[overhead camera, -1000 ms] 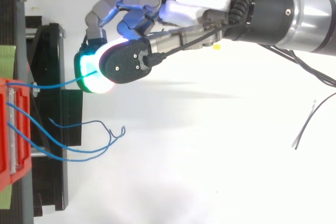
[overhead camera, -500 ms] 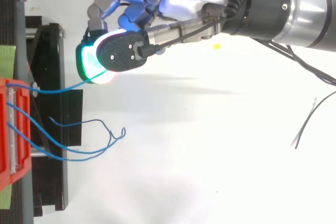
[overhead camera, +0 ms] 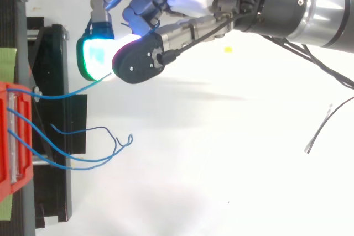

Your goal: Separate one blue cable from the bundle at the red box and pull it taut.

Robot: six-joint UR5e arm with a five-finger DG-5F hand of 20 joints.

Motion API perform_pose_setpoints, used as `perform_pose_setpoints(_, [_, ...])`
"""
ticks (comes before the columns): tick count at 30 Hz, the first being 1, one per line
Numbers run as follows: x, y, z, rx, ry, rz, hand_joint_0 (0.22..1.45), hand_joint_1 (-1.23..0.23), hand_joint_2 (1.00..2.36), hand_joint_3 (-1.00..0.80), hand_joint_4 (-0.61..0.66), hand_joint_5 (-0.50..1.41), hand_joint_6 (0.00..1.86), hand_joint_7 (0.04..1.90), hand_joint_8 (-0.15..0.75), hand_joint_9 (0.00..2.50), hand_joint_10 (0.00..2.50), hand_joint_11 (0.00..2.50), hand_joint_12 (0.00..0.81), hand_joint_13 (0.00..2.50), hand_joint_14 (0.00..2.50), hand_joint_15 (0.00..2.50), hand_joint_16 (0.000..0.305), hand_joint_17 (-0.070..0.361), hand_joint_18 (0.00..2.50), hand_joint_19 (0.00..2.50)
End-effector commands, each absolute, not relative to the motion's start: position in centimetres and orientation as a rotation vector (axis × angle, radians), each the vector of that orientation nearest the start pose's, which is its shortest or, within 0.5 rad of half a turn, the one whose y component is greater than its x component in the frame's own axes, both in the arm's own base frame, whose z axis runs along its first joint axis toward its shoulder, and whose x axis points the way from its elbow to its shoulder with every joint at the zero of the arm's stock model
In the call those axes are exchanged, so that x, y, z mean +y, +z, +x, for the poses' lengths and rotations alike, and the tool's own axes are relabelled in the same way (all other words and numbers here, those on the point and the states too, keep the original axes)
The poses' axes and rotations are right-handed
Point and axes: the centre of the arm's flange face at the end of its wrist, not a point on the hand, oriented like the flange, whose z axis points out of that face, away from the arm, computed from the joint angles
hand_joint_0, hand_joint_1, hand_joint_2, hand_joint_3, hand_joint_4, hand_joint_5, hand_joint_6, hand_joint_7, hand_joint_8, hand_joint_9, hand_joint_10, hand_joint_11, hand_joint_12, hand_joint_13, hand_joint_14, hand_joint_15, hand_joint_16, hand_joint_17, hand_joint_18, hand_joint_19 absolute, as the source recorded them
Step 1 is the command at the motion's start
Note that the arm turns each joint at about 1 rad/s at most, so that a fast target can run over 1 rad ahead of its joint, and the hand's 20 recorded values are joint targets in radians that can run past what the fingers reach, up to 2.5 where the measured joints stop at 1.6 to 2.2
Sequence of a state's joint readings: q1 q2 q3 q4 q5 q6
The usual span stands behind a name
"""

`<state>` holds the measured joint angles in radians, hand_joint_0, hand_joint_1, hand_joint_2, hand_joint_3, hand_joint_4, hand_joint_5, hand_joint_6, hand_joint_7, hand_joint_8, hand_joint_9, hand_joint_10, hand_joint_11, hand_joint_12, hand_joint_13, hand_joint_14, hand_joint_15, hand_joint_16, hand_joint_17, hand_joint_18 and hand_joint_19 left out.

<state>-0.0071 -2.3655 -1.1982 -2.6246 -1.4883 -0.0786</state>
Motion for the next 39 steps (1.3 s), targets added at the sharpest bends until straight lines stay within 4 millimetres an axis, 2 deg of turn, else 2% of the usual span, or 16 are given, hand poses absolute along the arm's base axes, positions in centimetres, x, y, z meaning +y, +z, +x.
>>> perform_pose_setpoints(1, [-14.1,21.0,76.9,1.118,1.131,1.125,0.49,-0.55,1.00,-0.50,0.11,-0.19,0.93,0.86,0.285,0.75,1.96,1.20,0.343,1.03,1.92,1.35,0.029,0.066,0.88,1.06])
perform_pose_setpoints(9, [-13.9,21.4,77.1,1.117,1.140,1.116,0.49,-0.59,1.00,-0.50,0.12,-0.20,0.93,0.84,0.283,0.75,1.97,1.17,0.351,1.02,1.94,1.33,0.029,0.066,0.88,1.05])
perform_pose_setpoints(23, [-13.4,22.5,77.7,1.127,1.143,1.100,0.57,-0.78,1.00,-0.50,0.10,-0.18,0.93,0.90,0.258,0.78,1.79,1.32,0.324,1.04,1.78,1.45,0.025,0.056,0.84,1.08])
perform_pose_setpoints(39, [-14.0,22.6,77.6,1.127,1.143,1.100,0.64,-0.79,1.01,-0.38,0.06,-0.18,0.93,0.95,0.249,0.82,1.73,1.38,0.318,1.06,1.73,1.49,0.024,0.053,0.85,1.09])
